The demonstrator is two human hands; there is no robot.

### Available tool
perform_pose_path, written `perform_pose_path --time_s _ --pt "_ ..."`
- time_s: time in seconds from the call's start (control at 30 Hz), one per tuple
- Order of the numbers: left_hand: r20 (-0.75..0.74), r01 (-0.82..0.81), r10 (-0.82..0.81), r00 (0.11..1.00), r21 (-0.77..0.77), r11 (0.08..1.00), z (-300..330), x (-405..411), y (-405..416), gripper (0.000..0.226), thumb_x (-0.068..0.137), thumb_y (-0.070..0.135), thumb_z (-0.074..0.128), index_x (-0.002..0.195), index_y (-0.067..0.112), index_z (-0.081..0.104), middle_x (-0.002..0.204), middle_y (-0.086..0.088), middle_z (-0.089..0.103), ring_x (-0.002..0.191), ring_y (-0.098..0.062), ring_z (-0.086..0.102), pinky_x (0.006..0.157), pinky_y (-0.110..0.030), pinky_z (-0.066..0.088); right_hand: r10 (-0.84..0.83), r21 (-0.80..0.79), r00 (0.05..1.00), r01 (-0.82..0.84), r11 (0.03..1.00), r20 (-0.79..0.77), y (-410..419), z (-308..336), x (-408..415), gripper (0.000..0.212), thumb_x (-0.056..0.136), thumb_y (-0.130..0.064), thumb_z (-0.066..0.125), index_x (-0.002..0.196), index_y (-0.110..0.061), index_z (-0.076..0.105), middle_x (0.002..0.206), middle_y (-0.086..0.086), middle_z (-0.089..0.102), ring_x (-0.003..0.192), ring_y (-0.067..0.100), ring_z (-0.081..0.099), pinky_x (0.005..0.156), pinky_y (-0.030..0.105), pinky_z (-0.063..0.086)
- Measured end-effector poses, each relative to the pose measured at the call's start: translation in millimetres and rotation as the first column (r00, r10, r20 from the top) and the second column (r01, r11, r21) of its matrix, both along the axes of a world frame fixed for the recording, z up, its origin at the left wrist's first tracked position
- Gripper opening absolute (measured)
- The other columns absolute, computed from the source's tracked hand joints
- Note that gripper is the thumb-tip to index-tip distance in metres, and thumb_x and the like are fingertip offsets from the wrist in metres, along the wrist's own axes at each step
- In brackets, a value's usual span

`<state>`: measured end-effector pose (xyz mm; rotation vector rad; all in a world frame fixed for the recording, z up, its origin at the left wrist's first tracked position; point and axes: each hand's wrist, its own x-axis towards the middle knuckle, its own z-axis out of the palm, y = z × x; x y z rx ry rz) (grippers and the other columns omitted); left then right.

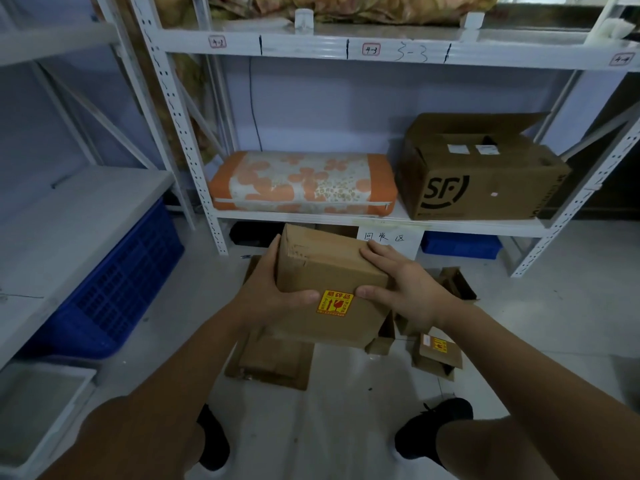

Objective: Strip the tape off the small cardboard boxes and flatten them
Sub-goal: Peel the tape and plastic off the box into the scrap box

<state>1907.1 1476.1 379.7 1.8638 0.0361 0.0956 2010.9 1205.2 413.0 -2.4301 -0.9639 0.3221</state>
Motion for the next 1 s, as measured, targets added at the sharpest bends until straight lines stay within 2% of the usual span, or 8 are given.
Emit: perform_pose_path --time_s 0.1,0.27,0.4,0.53,0.73,0.9,0.93,1.0 --pt "0.025 -0.043 0.043 0.999 -0.019 0.999 -5.7 -1.6 -1.0 0.101 0.073 0.026 0.095 0.154 0.040 0.035 0.143 0.012 0.059 0.125 -0.013 0.063 0.092 -0.043 0.062 0.000 -0.011 1.000 0.000 1.000 -0.004 0.6 3.6 0.8 0.090 0.086 -0.067 0.063 0.160 -0.034 0.024 0.169 -0.011 0.012 0.152 0.011 0.015 0.123 0.039 0.018" --pt "0.051 -0.121 0.122 0.991 -0.029 0.992 -18.1 -7.1 -5.7 0.104 0.070 0.033 0.096 0.155 0.036 0.035 0.143 0.012 0.056 0.126 -0.011 0.061 0.086 -0.031 0.063 -0.010 -0.049 0.999 0.011 0.999 0.037 5.9 12.8 -1.3 0.090 0.085 -0.069 0.062 0.159 -0.032 0.028 0.168 -0.008 0.016 0.155 0.016 0.008 0.123 0.039 0.012" --pt "0.065 -0.172 0.171 0.983 0.009 0.985 -21.2 -11.9 -11.0 0.109 0.066 0.042 0.095 0.156 0.036 0.033 0.145 0.013 0.053 0.126 -0.007 0.059 0.086 -0.027 0.062 0.008 -0.054 0.994 -0.002 0.999 0.113 10.1 17.2 -1.8 0.079 0.083 -0.063 0.070 0.150 -0.027 0.047 0.155 -0.011 0.038 0.144 0.012 0.024 0.123 0.041 0.024" --pt "0.067 -0.171 0.169 0.983 0.038 0.984 -28.9 -15.0 -13.9 0.114 0.064 0.050 0.096 0.157 0.037 0.031 0.146 0.015 0.052 0.129 -0.006 0.057 0.093 -0.037 0.061 -0.003 -0.076 0.994 0.012 0.997 0.112 14.6 26.2 1.4 0.059 0.069 -0.059 0.081 0.116 -0.034 0.054 0.119 -0.012 0.045 0.115 0.010 0.035 0.102 0.038 0.042" --pt "0.060 -0.184 0.179 0.982 0.079 0.980 -41.4 -14.0 -12.8 0.121 0.062 0.059 0.095 0.159 0.037 0.027 0.153 0.011 0.047 0.138 -0.012 0.051 0.102 -0.049 0.056 -0.108 -0.038 0.988 0.113 0.993 0.113 20.9 30.2 -3.0 0.070 0.059 -0.049 0.091 0.104 -0.034 0.040 0.108 -0.011 0.045 0.102 0.015 0.046 0.087 0.038 0.050" --pt "0.078 -0.271 0.273 0.959 -0.033 0.962 -46.7 -10.7 -11.8 0.105 0.061 0.058 0.095 0.148 0.036 0.043 0.141 0.013 0.059 0.125 -0.008 0.062 0.093 -0.043 0.061 -0.012 0.009 0.866 0.008 1.000 0.499 16.7 18.8 -16.6 0.022 0.090 -0.023 0.069 0.107 -0.020 0.055 0.103 -0.001 0.060 0.094 0.022 0.057 0.077 0.034 0.048" --pt "0.085 -0.288 0.291 0.953 -0.047 0.957 -47.4 -10.2 -12.7 0.098 0.063 0.056 0.095 0.145 0.038 0.045 0.137 0.017 0.061 0.122 -0.005 0.063 0.091 -0.038 0.062 0.010 0.027 0.830 -0.031 0.999 0.558 15.0 13.9 -18.5 0.023 0.090 -0.021 0.068 0.112 -0.017 0.060 0.106 0.002 0.064 0.096 0.025 0.061 0.079 0.035 0.049" --pt "0.101 -0.327 0.335 0.937 -0.088 0.941 -46.6 -8.8 -12.4 0.086 0.068 0.049 0.094 0.139 0.041 0.048 0.129 0.028 0.062 0.117 0.002 0.063 0.088 -0.027 0.061 0.056 0.027 0.791 -0.091 0.995 0.610 13.5 1.6 -20.8 0.039 0.091 -0.026 0.065 0.128 -0.012 0.064 0.125 0.006 0.068 0.116 0.026 0.061 0.101 0.038 0.048"
